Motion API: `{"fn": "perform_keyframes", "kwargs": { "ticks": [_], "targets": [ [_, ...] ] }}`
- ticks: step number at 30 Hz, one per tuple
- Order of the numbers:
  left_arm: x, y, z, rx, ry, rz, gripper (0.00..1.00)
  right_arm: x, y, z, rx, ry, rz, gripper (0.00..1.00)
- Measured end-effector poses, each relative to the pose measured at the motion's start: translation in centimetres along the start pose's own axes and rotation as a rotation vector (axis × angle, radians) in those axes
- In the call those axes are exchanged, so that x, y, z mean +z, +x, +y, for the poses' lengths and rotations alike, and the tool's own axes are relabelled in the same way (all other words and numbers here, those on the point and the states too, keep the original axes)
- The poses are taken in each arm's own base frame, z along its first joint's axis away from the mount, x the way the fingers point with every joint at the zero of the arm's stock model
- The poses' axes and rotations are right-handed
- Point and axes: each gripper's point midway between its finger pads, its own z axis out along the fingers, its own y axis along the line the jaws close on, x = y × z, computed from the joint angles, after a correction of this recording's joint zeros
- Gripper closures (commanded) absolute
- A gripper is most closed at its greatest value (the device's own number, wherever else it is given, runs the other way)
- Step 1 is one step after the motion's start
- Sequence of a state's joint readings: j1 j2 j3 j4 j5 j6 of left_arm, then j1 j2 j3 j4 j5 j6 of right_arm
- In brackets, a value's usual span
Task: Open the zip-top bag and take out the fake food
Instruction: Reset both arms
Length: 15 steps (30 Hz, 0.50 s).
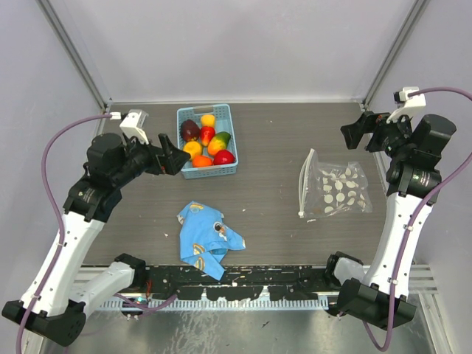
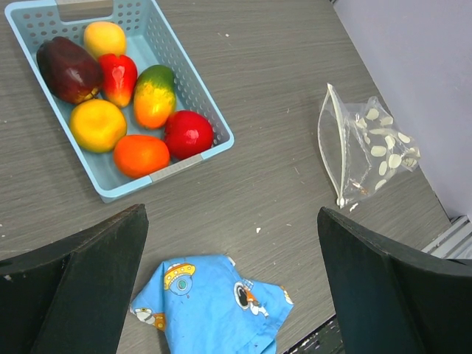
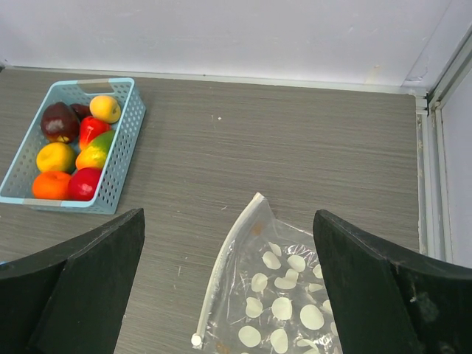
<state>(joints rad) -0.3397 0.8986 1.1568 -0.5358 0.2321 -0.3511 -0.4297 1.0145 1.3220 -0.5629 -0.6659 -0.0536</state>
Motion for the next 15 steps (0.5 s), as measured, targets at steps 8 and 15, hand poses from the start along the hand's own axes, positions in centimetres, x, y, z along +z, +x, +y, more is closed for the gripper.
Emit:
{"fn": "perform_keyframes", "kwargs": {
  "ticks": [8,15],
  "targets": [
    [-0.02,0.26,0.1,-0.001,-0.002,0.004,0.02,-0.01,0.0,-0.14,-0.004,0.008,0.0,0.0],
    [-0.18,0.26,0.07,0.001,-0.001,0.0,0.02,-0.06,-0.01,-0.44,-0.012,0.019,0.0,0.0]
  ]
}}
